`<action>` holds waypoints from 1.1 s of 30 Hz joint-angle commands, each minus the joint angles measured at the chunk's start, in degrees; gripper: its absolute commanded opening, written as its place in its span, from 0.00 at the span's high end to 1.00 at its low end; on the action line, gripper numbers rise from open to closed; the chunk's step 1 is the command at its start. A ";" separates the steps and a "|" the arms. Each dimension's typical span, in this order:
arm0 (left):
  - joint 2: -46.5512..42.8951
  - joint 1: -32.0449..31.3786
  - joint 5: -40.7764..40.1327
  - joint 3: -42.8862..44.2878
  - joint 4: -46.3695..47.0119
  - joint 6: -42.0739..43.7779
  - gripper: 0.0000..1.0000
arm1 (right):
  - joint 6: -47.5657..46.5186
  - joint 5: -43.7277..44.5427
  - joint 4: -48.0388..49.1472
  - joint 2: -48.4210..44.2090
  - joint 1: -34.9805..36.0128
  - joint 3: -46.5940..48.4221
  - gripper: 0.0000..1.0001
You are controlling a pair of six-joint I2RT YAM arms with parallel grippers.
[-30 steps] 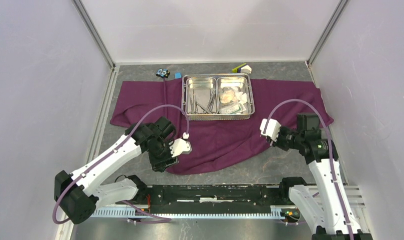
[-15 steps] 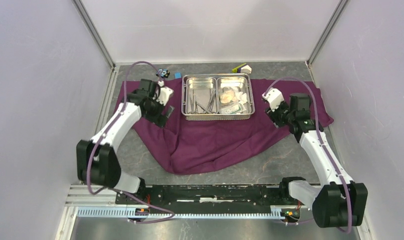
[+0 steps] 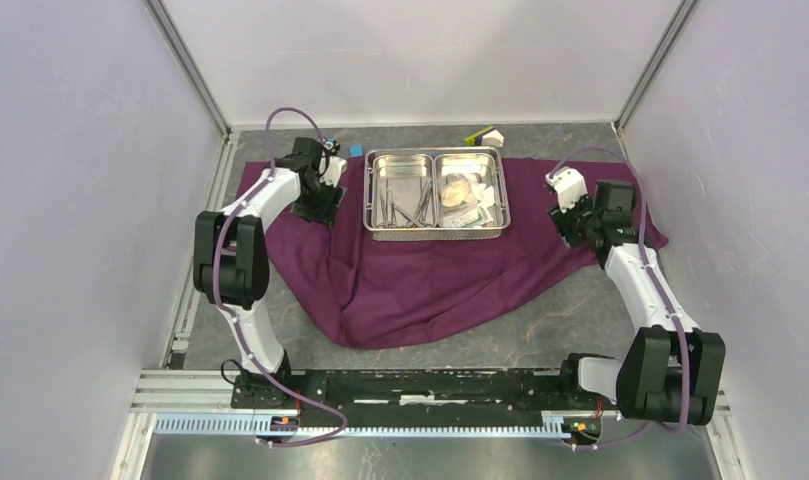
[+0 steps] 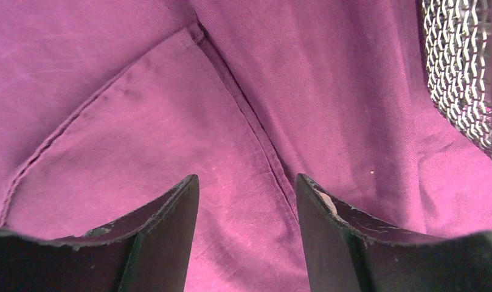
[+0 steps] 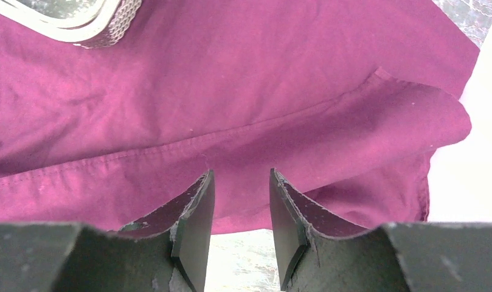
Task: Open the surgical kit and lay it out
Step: Open the surgical kit at the center of the board.
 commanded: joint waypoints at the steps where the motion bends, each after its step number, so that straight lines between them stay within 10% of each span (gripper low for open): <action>1: 1.26 -0.04 2.26 0.51 -0.85 -2.33 0.34 | -0.69 -3.04 1.49 0.81 -2.73 3.19 0.56; 33: 0.80 0.04 2.43 -5.12 -0.40 -0.66 0.75 | -1.55 -7.22 0.77 4.84 -8.76 4.83 0.57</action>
